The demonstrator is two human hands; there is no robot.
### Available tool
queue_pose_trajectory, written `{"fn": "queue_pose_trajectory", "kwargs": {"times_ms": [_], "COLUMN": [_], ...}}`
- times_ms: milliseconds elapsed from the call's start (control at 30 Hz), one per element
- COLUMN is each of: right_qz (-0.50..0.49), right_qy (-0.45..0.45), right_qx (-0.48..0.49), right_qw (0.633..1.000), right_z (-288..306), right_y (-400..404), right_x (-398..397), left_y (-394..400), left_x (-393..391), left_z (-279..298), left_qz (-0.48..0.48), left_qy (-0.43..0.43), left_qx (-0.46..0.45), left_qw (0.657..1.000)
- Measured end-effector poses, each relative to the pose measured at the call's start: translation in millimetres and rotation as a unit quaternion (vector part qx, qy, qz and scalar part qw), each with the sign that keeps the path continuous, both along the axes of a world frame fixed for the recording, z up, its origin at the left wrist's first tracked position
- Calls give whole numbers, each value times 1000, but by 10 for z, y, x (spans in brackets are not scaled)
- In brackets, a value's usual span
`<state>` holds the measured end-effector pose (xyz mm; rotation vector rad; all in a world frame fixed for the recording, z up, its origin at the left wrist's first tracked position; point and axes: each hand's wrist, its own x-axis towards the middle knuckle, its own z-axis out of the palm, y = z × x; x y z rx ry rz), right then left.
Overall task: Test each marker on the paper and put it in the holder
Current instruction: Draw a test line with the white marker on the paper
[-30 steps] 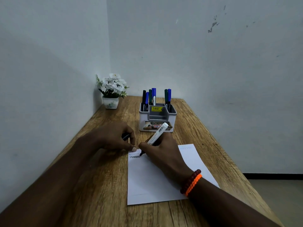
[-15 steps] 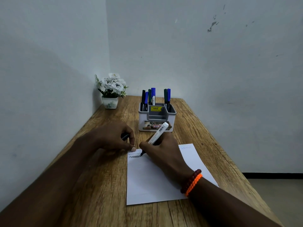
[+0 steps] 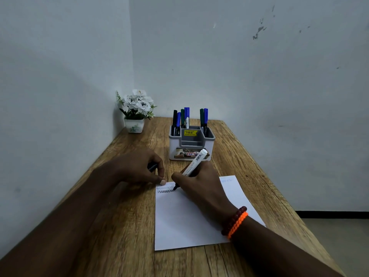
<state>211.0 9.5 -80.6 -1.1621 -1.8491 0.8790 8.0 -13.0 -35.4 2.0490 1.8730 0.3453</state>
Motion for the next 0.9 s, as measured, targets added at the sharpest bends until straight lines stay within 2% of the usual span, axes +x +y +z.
{"fn": "queue_pose_trajectory", "kwargs": {"times_ms": [900], "right_qz": [-13], "right_qy": [7], "right_qx": [3], "right_qw": [1000], "right_z": [14], "right_y": [28], "right_x": [31], "left_y": [17], "left_x": [-23], "left_z": [-10], "left_qz": [-10], "left_qy": [1], "left_qx": [0], "left_qw": [1000]}}
